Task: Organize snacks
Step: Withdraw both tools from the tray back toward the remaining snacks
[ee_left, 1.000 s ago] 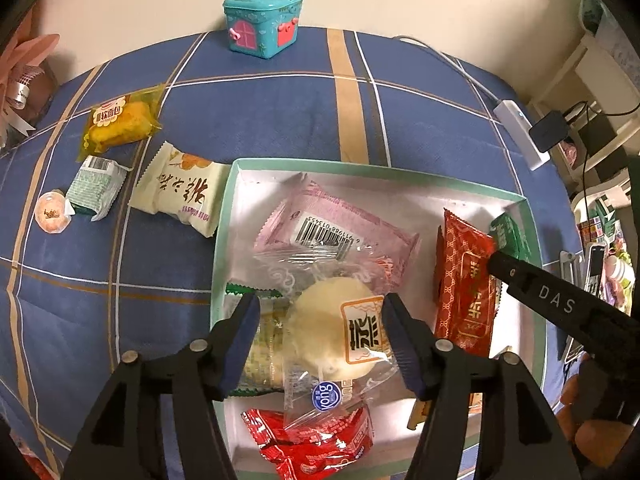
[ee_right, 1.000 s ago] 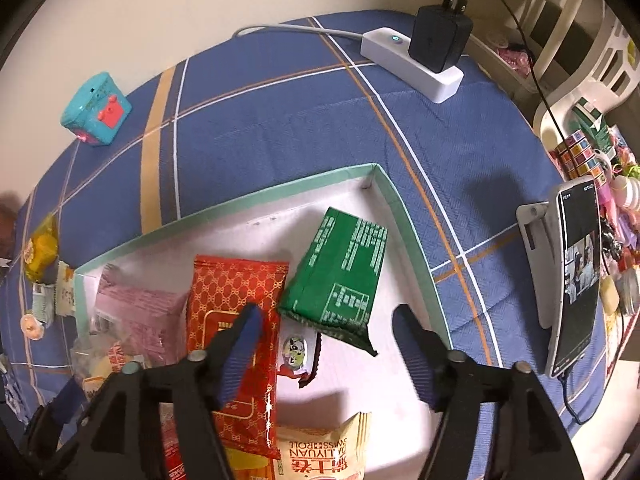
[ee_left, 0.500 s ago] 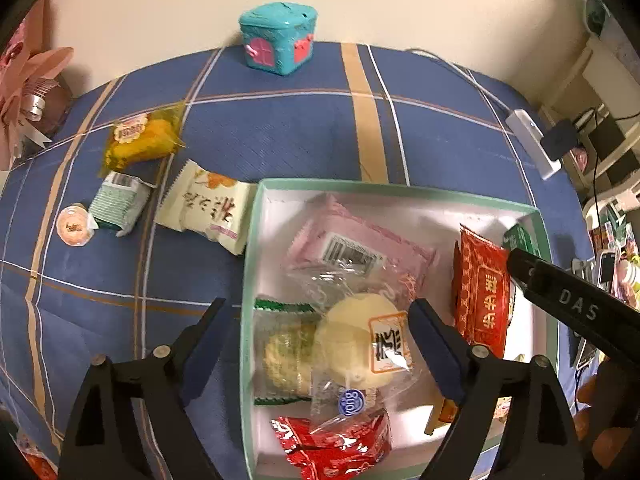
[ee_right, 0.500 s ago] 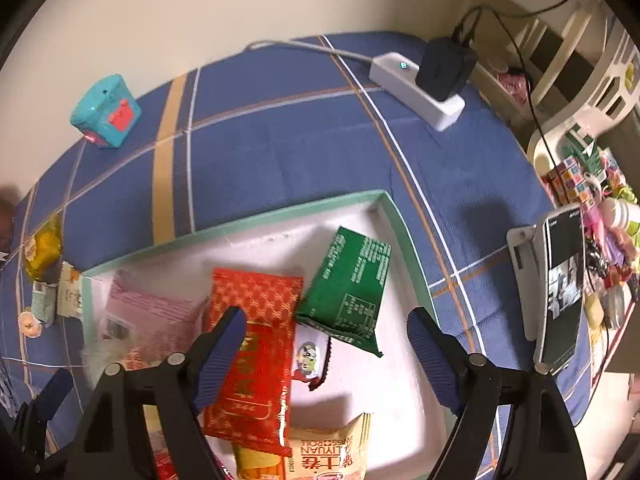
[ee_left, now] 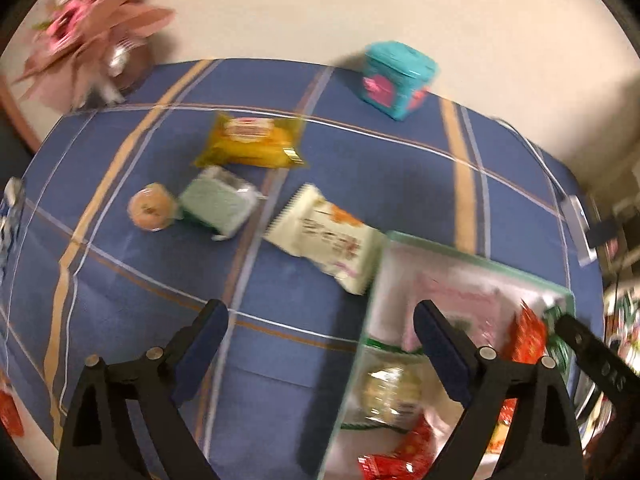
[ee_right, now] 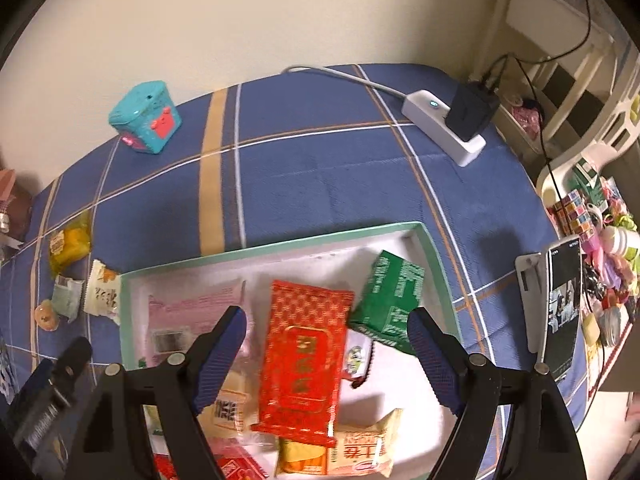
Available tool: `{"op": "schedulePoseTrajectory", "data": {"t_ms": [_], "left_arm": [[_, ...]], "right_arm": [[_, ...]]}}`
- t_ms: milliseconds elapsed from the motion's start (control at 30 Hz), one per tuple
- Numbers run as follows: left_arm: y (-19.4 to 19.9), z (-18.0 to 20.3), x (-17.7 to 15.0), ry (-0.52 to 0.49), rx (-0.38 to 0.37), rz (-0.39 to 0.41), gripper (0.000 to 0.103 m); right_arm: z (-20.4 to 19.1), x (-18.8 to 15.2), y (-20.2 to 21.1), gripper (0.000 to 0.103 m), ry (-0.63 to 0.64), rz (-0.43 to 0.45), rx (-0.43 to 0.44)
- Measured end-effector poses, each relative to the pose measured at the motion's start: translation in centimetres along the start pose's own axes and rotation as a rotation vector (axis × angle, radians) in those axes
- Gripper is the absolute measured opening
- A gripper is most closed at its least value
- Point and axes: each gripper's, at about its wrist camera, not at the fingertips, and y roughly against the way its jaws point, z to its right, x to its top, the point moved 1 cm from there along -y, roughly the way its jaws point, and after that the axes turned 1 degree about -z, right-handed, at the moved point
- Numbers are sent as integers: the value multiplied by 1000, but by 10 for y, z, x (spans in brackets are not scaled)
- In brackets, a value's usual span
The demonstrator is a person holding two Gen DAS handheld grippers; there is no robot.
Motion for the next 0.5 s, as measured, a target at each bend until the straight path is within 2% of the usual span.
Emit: {"op": "schedulePoseTrajectory", "data": {"t_ms": [133, 200, 267, 400, 500], "left_arm": [[-2, -29, 4, 81, 17, 5, 96], [-3, -43, 6, 111, 32, 7, 103], [-2, -54, 7, 139, 41, 14, 103], [0, -76, 9, 193, 55, 15, 103], [0, -85, 11, 204, 66, 11, 103]], "right_arm": [[-17, -1, 5, 85, 28, 5, 9], [-28, -2, 7, 85, 49, 8, 13], [-39, -4, 9, 86, 71, 13, 19], [-62, -8, 13, 103, 120, 27, 20], [-77, -11, 17, 103, 144, 39, 29]]}}
